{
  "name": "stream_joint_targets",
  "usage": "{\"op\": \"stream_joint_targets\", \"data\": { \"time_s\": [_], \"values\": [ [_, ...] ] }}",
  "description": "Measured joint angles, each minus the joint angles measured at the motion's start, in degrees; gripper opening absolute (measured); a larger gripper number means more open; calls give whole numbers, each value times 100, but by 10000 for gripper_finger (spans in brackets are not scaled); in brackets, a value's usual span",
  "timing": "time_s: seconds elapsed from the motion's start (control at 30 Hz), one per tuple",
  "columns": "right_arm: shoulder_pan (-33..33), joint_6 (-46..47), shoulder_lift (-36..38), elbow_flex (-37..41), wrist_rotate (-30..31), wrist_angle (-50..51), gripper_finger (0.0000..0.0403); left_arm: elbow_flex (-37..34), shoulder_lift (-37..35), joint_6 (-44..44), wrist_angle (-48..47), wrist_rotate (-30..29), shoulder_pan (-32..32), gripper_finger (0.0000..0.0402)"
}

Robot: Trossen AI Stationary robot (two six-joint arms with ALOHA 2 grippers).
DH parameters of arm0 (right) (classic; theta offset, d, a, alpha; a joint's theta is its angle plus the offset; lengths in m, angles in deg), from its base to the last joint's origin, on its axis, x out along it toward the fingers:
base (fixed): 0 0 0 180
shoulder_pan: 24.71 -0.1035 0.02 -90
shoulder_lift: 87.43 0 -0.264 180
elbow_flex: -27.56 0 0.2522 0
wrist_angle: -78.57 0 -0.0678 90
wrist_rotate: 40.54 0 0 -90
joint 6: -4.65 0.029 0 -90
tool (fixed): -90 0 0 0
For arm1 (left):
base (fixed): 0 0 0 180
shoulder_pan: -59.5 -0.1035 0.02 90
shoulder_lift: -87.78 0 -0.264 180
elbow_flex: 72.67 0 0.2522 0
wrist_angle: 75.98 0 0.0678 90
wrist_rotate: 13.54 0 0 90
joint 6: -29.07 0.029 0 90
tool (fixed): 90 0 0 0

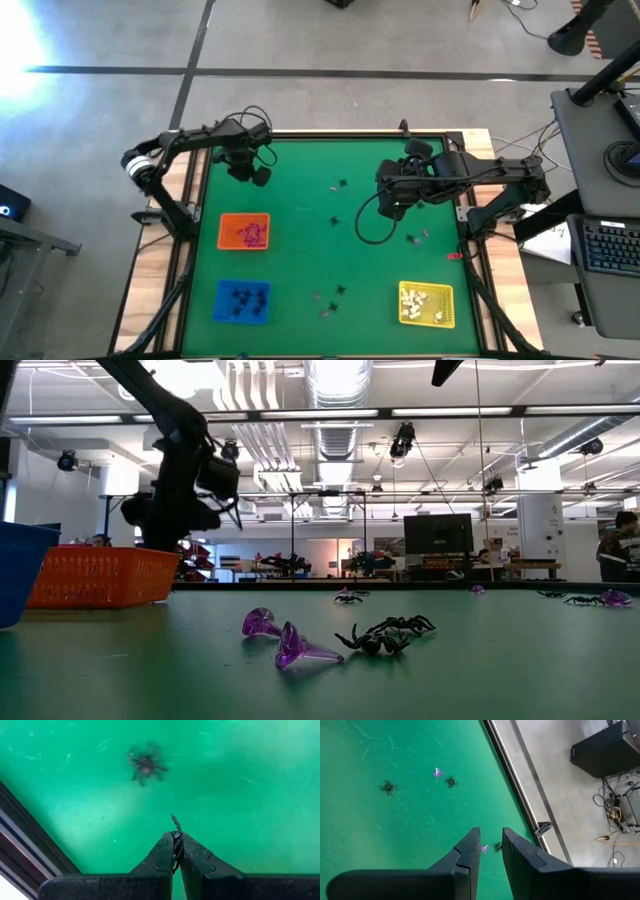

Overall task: Sort Halloween decoration
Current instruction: Put the black spider toy into the blue bin

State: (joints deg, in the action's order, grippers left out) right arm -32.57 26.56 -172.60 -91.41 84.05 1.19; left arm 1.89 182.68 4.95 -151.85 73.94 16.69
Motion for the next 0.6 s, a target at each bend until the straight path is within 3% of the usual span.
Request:
{"op": "stream_joint_targets", "data": {
  "time_s": [0.27, 0.6],
  "values": [
    [0, 290, 0, 0, 2, -9, 70, 11, -1162, 536, -414, 113, 919, 0],
    [0, 1624, 0, 0, -8, -48, 70, 15, -2371, 510, -873, 486, 2627, 0]
  ]
}}
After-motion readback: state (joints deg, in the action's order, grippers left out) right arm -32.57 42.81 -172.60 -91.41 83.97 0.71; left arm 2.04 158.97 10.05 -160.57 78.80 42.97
